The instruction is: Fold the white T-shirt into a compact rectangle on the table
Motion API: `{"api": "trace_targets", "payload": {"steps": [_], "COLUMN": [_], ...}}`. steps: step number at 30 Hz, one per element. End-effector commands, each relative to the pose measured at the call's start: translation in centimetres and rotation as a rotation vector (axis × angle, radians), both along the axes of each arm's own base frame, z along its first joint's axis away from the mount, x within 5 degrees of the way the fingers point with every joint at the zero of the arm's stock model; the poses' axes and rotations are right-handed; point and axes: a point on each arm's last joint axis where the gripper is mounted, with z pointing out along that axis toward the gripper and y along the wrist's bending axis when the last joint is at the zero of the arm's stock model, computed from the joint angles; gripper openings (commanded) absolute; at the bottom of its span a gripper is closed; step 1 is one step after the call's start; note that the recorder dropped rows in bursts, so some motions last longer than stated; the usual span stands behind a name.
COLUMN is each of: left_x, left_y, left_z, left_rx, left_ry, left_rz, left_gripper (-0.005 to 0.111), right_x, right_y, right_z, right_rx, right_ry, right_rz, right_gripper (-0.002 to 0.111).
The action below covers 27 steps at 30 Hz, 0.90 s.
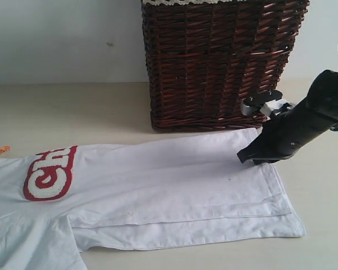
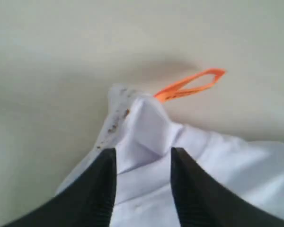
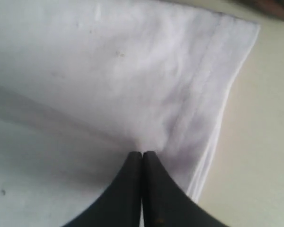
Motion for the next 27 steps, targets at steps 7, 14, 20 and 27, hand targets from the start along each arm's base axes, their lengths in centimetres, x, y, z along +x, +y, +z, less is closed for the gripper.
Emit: {"api": "trace_targets", "payload": {"steps": [7,14,20,27], "left_x": [-0.1,-0.5,-0.7,-0.7], "left_y": [-1.5,-3.0,-3.6,-4.6], "left_z": [8.6,9.2,8.9,9.6], "left_rx": [-0.037,-0.177,-0.227,-0.326], "left_ry": [-0.211,-0.297,-0.304,-0.359], "left_rz": [-0.191,-0.232,-0.266,-0.34], "left_gripper": [0.046,0.046,0.046,0.045], "right_x": [-3.6,-7.7,-9.6,-9.2], "right_y": [2.3,7.6,11.7,12.6], "right_z": [8.8,9.5,6.1,2.3], "right_rx": [-0.007,-0.049,-0.197,-0.34], "right_ry": [-0.111,-0.027,-0.023,-0.003], "right_rz": [0.387,0.734,0.864,0.831], "right_gripper": [0.007,0.034,0.035,0.035]}}
